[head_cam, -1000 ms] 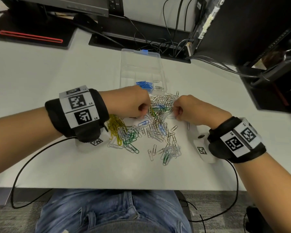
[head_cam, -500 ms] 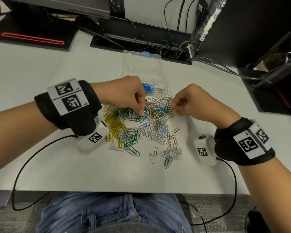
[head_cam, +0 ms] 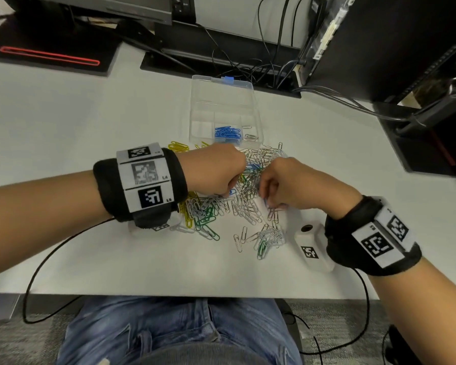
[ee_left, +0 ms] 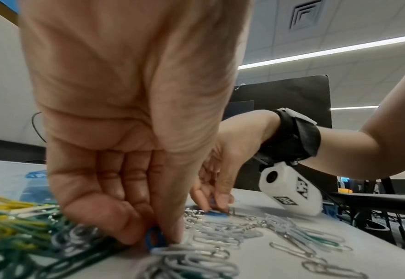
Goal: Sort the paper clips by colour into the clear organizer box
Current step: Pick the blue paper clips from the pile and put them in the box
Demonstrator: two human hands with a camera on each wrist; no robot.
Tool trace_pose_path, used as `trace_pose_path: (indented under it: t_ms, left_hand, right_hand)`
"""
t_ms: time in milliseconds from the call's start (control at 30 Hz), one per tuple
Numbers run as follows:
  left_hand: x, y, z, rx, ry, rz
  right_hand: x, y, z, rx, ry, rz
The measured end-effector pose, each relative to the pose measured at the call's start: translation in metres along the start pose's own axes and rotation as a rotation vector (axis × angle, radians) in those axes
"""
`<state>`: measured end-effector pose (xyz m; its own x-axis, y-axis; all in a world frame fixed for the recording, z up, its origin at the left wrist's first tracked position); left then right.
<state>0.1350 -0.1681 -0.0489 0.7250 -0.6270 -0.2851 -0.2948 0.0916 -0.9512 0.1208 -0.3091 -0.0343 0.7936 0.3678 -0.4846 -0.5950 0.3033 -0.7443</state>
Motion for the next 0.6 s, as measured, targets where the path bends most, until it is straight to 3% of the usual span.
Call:
trace_pose_path:
  t_ms: [100,333,467,600]
  left_hand:
    - [0.000,0.002,-0.002,0.000,-0.015,0.001]
    - [-0.003,0.001,-0.003,-0.023,-0.018,-0.021]
    - [-0.003,0.002,-0.004,0.002,-0.027,-0.057]
    - [-0.002,0.003,-0.007,0.015,-0.004,0.001]
  right_hand:
    - [-0.001,-0.009,-0.003,0.003,0.034,-0.116]
    - [0.004,-0.014,-0.013,0.080,0.070,-0.224]
    - [0.009,-0.028,-0.007,0.194,-0.063,-0.389]
    - [0.023,-0.041,0.009,0.404,-0.210,-0.526]
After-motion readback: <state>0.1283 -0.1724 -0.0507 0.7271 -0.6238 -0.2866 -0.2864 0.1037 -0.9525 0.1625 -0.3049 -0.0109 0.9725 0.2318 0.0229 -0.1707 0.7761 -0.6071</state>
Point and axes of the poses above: each hand's wrist, its own x-axis towards the middle knuckle, its own y-axis out of the palm, z = x × y, the point moved 3 cm from there along x, towards the middle knuckle, and after that the axes turned 8 degrees about x, right-handed, at the moved point
